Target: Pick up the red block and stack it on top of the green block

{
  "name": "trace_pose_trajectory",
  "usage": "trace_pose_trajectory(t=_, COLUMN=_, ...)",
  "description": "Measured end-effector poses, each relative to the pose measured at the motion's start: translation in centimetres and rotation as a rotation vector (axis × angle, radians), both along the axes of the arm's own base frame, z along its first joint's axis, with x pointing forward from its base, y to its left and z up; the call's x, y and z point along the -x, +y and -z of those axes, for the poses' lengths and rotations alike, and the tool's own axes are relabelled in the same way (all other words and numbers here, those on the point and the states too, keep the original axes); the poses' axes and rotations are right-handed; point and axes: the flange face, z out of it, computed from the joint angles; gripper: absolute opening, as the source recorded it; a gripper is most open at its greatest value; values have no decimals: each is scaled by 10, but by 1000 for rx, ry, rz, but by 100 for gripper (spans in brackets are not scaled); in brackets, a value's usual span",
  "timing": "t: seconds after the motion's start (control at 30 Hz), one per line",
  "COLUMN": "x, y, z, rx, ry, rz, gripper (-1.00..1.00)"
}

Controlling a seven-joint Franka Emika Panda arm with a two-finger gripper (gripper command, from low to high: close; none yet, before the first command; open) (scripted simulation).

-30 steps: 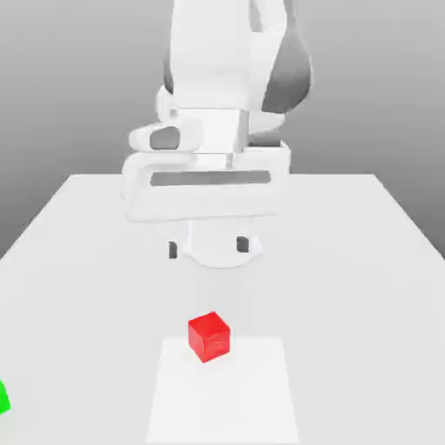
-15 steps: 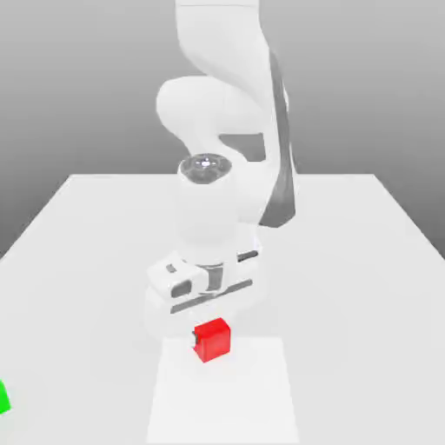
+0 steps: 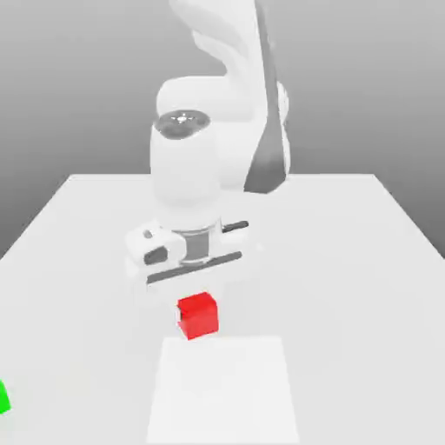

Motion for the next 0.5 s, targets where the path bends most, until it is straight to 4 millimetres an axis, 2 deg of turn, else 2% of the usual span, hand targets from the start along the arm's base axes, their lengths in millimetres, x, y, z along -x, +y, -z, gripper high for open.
trace_pose_trajectory(t=0.27, x=-48, y=-108, z=-5, rx=-22, ry=18, rz=328, gripper=-100)
trace_pose_trajectory(t=0.5, x=-62, y=-221, z=-22, rx=24, ry=19, rz=603, gripper=-100)
